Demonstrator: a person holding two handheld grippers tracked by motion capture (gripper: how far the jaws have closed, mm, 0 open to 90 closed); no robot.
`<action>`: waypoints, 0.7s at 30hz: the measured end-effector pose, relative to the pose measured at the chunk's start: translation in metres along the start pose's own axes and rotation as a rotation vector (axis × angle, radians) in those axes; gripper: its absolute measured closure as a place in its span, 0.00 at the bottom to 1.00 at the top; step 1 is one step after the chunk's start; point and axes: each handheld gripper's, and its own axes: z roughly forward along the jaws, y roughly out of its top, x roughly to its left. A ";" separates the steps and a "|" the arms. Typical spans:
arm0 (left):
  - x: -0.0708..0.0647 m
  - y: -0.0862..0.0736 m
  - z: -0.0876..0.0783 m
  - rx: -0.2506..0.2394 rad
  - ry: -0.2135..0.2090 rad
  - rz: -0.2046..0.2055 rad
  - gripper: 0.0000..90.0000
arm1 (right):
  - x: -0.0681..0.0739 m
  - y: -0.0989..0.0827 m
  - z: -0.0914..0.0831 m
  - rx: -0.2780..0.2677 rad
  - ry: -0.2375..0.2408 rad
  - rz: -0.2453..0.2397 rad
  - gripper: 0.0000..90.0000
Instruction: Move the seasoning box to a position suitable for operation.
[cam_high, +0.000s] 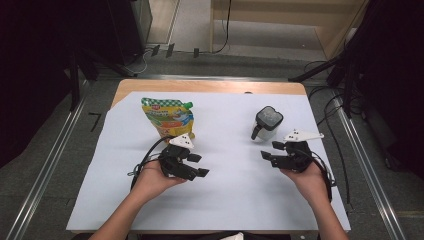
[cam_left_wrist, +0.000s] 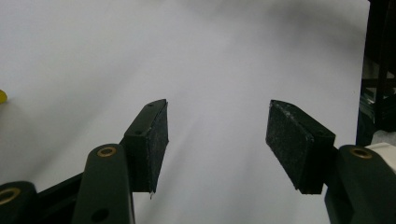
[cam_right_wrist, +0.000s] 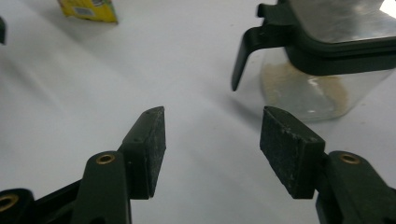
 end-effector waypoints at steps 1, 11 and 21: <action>0.000 0.000 0.000 0.000 0.000 0.000 0.44 | -0.003 0.002 0.000 -0.002 -0.010 -0.004 0.47; -0.001 -0.003 -0.004 -0.005 0.010 -0.007 0.44 | -0.041 0.015 0.005 0.002 -0.022 0.069 0.44; -0.002 -0.004 -0.003 -0.004 0.001 0.009 0.44 | -0.068 0.021 0.027 0.039 -0.025 0.093 0.34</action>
